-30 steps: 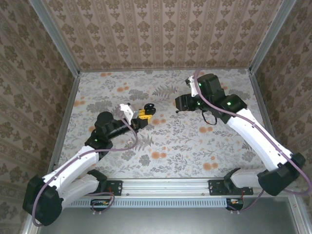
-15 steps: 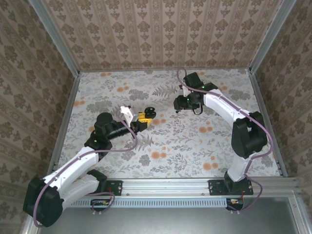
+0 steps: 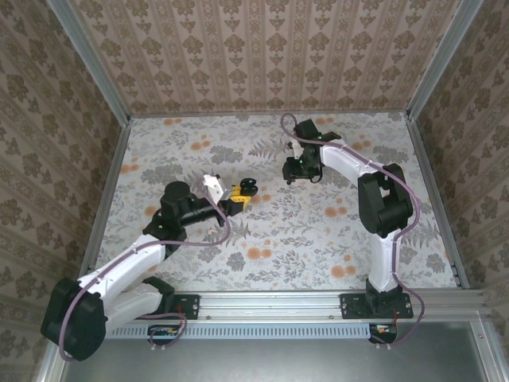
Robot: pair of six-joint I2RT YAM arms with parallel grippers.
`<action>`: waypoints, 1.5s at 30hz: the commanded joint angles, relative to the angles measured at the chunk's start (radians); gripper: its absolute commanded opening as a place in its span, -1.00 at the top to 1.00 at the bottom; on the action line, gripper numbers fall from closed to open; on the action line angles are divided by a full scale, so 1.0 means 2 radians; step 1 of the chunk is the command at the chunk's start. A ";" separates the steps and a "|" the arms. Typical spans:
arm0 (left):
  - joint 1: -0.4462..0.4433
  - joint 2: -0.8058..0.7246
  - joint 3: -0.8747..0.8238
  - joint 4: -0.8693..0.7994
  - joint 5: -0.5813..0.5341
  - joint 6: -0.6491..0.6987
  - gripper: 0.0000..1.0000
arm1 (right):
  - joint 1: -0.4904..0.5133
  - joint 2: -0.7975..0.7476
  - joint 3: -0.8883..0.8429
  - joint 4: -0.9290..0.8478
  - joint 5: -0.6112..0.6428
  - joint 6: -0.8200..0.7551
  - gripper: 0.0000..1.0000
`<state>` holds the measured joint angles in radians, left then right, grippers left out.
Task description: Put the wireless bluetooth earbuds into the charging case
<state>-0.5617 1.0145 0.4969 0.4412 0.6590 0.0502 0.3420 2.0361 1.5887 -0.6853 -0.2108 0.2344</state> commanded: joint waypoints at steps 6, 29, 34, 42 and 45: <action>0.002 0.019 0.013 0.019 0.017 0.009 1.00 | -0.003 0.025 0.058 -0.027 -0.009 -0.070 0.19; 0.002 0.012 0.008 0.012 0.010 0.002 1.00 | -0.007 0.139 0.129 -0.108 0.000 -0.047 0.48; 0.002 0.012 0.011 0.015 0.014 -0.001 1.00 | -0.007 0.108 0.070 -0.098 0.000 -0.037 0.50; 0.001 -0.002 0.006 0.013 0.016 -0.007 1.00 | -0.006 0.047 -0.015 -0.080 -0.029 0.005 0.44; 0.001 -0.012 0.002 0.011 0.013 -0.008 1.00 | -0.005 0.019 -0.055 -0.059 -0.055 0.029 0.39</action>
<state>-0.5613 1.0210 0.4976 0.4553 0.6697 0.0479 0.3279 2.1223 1.5501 -0.7471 -0.2554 0.2214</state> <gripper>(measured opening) 0.159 0.296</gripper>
